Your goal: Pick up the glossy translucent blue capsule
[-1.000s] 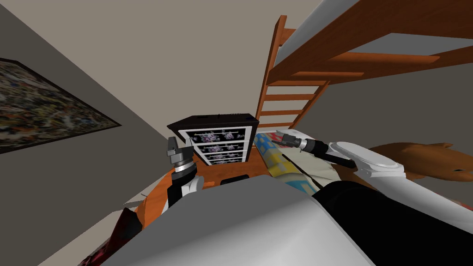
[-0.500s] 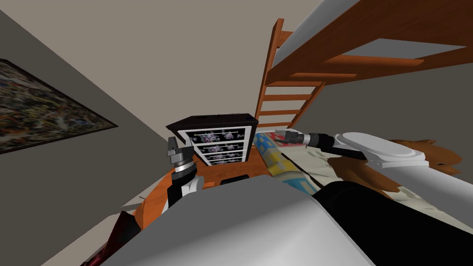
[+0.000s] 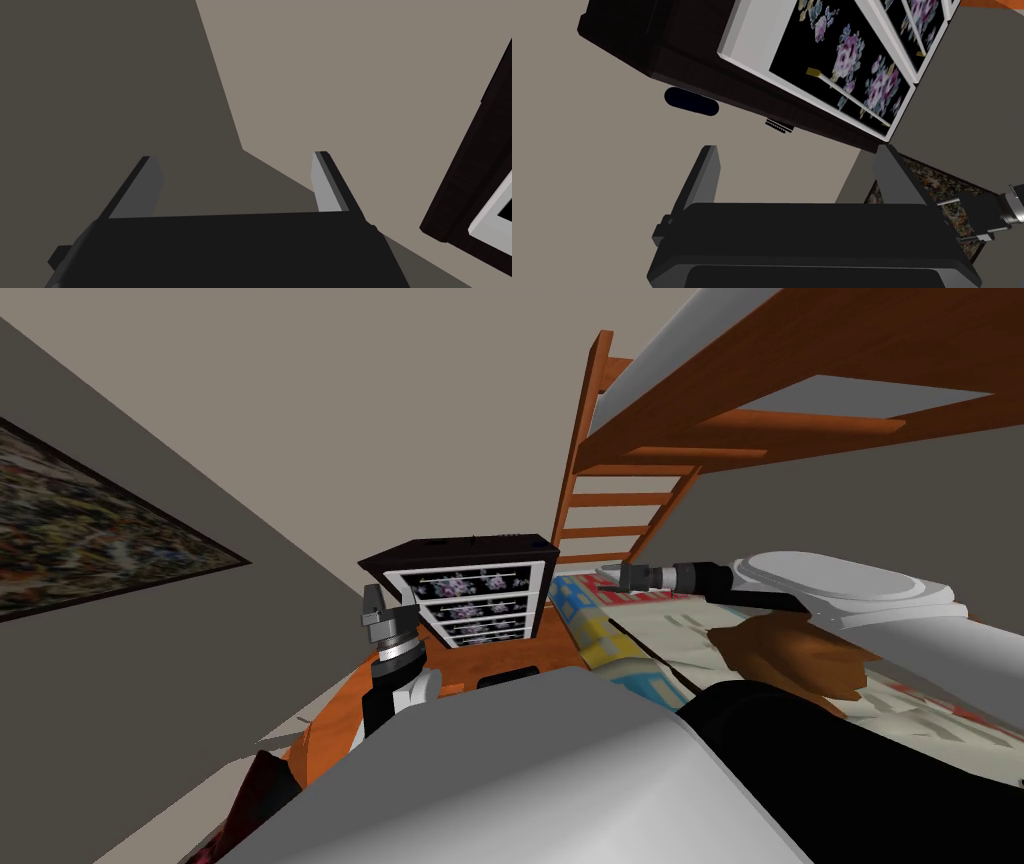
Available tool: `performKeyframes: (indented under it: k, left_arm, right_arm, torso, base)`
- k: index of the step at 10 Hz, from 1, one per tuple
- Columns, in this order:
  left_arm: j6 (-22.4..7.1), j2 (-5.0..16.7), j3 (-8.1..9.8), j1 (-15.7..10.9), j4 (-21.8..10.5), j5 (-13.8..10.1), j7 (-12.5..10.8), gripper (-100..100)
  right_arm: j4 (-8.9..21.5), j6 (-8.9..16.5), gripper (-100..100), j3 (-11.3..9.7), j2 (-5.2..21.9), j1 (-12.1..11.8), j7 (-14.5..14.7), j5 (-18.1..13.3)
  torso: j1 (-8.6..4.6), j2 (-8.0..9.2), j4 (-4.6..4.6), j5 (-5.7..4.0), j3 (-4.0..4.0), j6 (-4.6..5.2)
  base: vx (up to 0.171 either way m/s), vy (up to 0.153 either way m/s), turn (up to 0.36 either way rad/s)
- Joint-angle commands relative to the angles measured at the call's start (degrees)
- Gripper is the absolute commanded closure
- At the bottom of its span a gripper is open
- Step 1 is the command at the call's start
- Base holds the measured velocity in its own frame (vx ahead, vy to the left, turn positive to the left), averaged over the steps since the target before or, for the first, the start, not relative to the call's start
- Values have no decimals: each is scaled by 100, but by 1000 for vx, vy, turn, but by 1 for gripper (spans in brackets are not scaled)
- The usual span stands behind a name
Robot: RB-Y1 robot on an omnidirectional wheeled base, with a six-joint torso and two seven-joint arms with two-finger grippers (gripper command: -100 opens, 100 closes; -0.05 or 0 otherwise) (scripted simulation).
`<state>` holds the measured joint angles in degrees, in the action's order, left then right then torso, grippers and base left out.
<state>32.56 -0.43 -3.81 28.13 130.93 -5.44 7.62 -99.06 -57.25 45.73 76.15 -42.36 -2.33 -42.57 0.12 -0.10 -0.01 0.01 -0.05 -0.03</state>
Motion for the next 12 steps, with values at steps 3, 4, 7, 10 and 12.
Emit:
performKeyframes:
  k: [3, 4, 7, 10, 12]
  left_arm:
    - [0, 0, 0, 0, 0, 0, 0, 0]
    - [0, 0, 0, 0, 0, 0, 0, 0]
    - [0, 0, 0, 0, 0, 0, 0, 0]
    - [0, 0, 0, 0, 0, 0, 0, 0]
    - [0, 0, 0, 0, 0, 0, 0, 0]
  right_arm:
    - [267, -231, -100, 324, 626, -132, -103, -278]
    - [267, -231, -100, 324, 743, -132, -103, -278]
    - [455, -387, -100, 536, 1158, -229, -170, -452]
    - [641, -544, -100, 737, 1566, -327, -239, -617]
    - [827, -702, -100, 927, 1965, -427, -309, -772]
  torso:
    - [3, -9, -2, 0, -5, 0]
    - [4, -11, -3, 1, -7, -2]
    - [3, -11, -3, 0, -7, -2]
    - [-1, -15, -5, -1, -9, -2]
    - [1, -17, -5, -1, -10, -2]
  base:
    - [33, 21, -23]
    - [16, 10, 3]
    - [32, 15, -9]
    - [41, 10, -5]
    - [61, 19, -3]
